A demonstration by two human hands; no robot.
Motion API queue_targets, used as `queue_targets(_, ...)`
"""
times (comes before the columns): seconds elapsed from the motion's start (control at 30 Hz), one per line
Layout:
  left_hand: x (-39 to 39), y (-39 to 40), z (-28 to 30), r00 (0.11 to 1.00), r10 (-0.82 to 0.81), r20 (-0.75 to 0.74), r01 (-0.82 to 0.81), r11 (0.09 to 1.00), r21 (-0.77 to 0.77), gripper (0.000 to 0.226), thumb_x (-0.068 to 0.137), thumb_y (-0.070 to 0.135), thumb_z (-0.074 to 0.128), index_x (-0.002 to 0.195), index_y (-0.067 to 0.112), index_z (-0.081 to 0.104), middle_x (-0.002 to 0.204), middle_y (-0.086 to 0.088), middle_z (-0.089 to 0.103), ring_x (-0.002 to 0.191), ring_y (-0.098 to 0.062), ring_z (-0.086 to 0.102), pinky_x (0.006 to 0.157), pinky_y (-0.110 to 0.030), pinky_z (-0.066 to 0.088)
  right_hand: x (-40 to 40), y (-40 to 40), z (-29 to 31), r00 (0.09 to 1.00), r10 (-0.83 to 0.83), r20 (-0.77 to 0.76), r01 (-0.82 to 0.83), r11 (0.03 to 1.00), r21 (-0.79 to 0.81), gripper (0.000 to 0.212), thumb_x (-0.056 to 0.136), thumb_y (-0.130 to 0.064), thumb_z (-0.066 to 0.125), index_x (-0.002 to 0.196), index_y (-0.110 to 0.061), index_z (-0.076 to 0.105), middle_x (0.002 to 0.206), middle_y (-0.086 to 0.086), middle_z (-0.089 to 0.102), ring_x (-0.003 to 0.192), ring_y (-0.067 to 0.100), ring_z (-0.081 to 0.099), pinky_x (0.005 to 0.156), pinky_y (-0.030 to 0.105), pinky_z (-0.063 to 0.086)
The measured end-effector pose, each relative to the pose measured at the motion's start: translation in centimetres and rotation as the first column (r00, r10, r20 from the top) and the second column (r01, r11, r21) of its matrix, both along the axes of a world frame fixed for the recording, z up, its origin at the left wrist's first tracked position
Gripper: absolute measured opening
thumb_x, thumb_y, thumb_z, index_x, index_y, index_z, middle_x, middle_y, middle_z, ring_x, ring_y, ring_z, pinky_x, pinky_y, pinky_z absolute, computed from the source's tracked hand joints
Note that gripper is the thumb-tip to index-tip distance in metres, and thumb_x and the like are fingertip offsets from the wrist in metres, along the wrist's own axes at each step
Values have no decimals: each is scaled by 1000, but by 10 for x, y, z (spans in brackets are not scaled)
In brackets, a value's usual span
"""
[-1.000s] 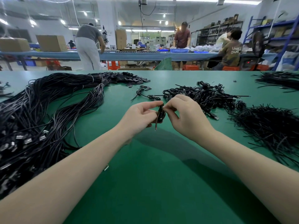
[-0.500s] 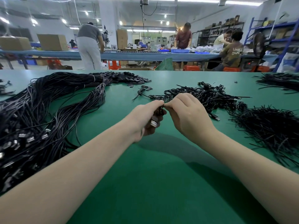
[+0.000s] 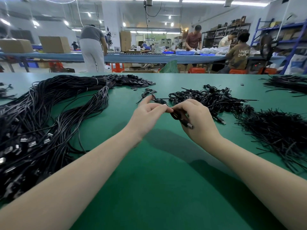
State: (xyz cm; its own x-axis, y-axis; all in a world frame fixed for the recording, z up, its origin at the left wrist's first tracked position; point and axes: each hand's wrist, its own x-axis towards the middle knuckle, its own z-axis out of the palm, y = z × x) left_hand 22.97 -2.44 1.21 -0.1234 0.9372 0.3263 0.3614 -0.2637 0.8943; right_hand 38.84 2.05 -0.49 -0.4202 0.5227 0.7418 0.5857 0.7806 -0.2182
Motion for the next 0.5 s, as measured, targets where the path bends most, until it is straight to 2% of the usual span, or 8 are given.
queue_targets(0.1,-6,0,-4,960,73,-269,-34,988,147,44,83,8,55,83,50,68,160,11,7,142,-4,4,108,-19,2,-4,1,-4,997,-24,-72,21,999,-40,11,89,-7,63,97,-5,70,92,7,66,88,25,59,74,36,48)
queue_targets(0.2,-11,-2,-9,893,94,-441,16,971,239,54,75,-3,54,94,47,64,160,10,7,144,-9,-1,108,-20,0,-8,3,-6,994,-44,-99,35,995,-89,11,91,-12,62,97,-9,70,89,0,64,81,13,55,71,21,42)
queue_targets(0.27,-12,0,-10,860,138,-492,2,962,273,43,79,4,64,98,42,67,159,6,15,144,-14,6,108,-20,4,-8,3,-5,991,-55,-120,39,991,-130,11,91,-13,62,97,-11,71,87,-6,60,74,2,50,67,7,36)
queue_targets(0.33,-13,2,-10,841,197,-504,-36,950,311,33,78,14,74,99,39,70,158,3,20,142,-17,12,110,-22,6,-9,2,-3,987,-67,-149,38,982,-186,11,91,-13,63,97,-13,72,85,-9,58,72,-7,50,67,1,35)
queue_targets(0.4,-14,2,-11,830,253,-496,-76,934,350,32,75,17,78,97,40,72,158,5,20,141,-16,13,110,-23,5,-10,1,-2,981,-66,-184,20,971,-239,9,90,-14,64,95,-15,72,81,-14,58,70,-11,51,66,1,36)
queue_targets(0.5,-15,2,-11,818,326,-473,-120,903,413,36,75,11,76,96,40,71,157,6,24,141,-18,15,111,-25,7,-13,-1,0,965,-20,-263,-71,941,-332,7,90,-14,65,91,-16,71,73,-19,60,63,-10,53,60,4,37)
